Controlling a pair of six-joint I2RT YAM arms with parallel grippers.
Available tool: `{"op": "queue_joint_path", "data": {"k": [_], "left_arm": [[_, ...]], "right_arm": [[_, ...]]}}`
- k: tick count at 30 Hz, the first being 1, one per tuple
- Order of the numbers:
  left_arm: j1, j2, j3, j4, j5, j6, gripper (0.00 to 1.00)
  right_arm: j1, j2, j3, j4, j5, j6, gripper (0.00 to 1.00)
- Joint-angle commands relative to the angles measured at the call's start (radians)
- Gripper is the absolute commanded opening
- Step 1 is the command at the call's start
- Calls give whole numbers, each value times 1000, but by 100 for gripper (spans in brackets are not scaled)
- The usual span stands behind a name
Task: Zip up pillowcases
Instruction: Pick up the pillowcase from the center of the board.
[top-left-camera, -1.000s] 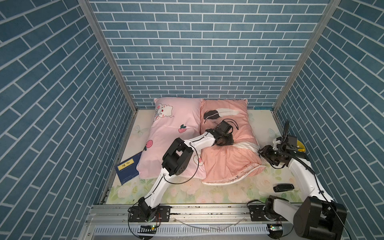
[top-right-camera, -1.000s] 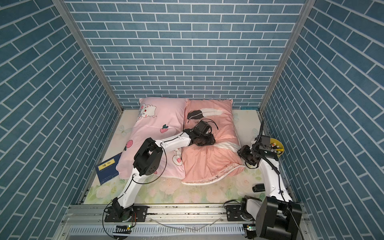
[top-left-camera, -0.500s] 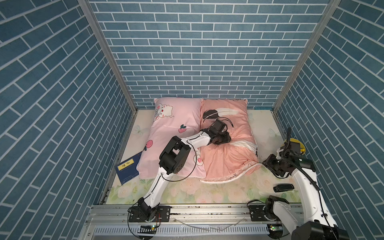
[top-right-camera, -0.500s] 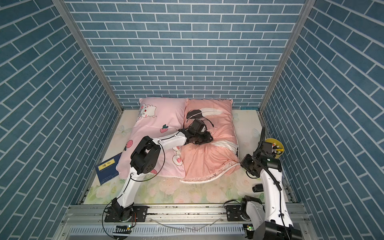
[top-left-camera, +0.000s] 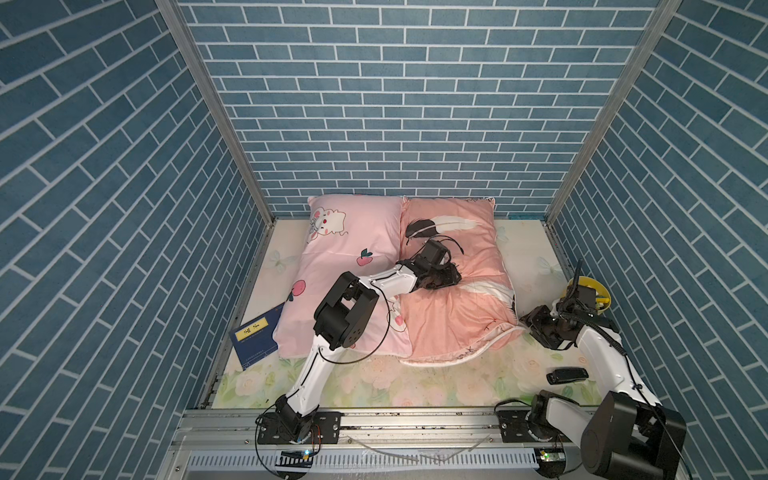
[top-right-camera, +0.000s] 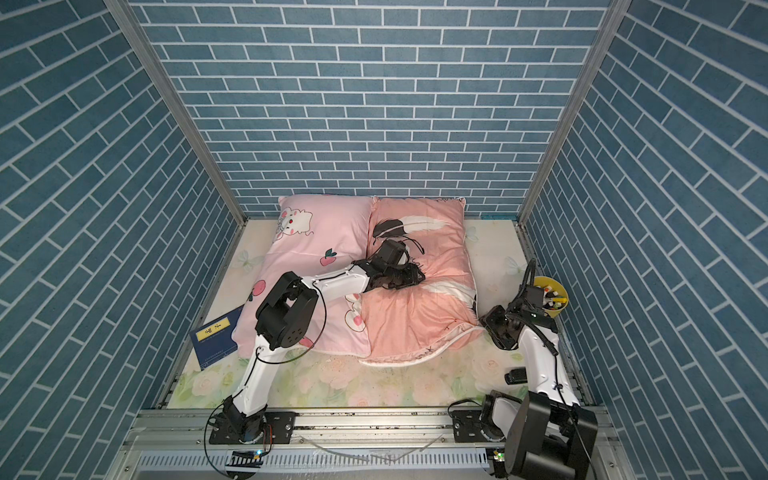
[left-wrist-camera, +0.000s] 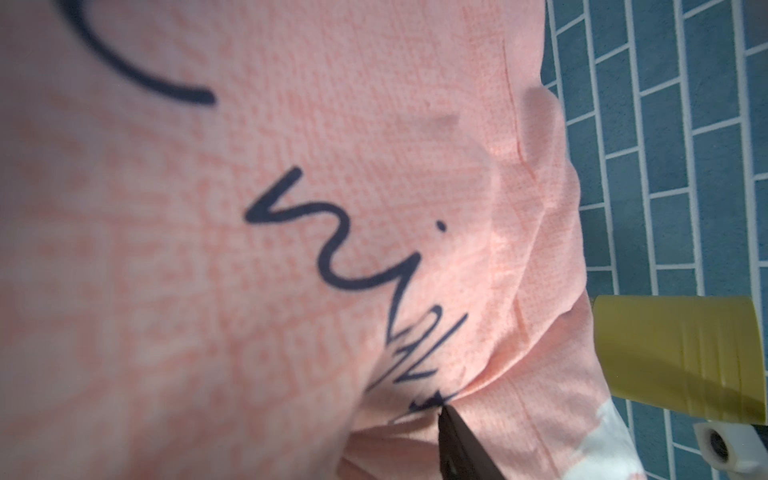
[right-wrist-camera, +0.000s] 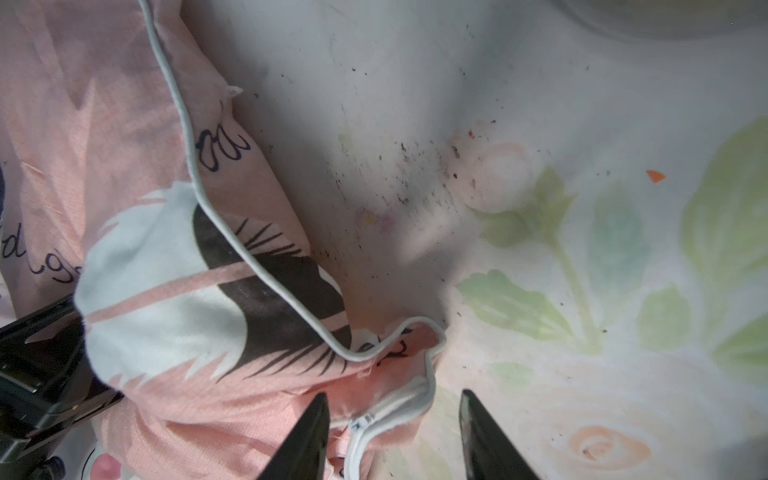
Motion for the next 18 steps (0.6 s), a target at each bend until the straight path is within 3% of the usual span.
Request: {"op": "queue_joint_path", "data": {"k": [1,11,18], "left_arm": [[78,31,-48,-94,-147,19,50],[78,22,-66,-90,-155,16,50],[77,2,-86,-81,-153,13,50]], "right_arm": [[-3,18,-36,60,-25,52,51],[-4,26,-102,111,-47,76,48],[-3,23,-94,129,-51,87,32]]}}
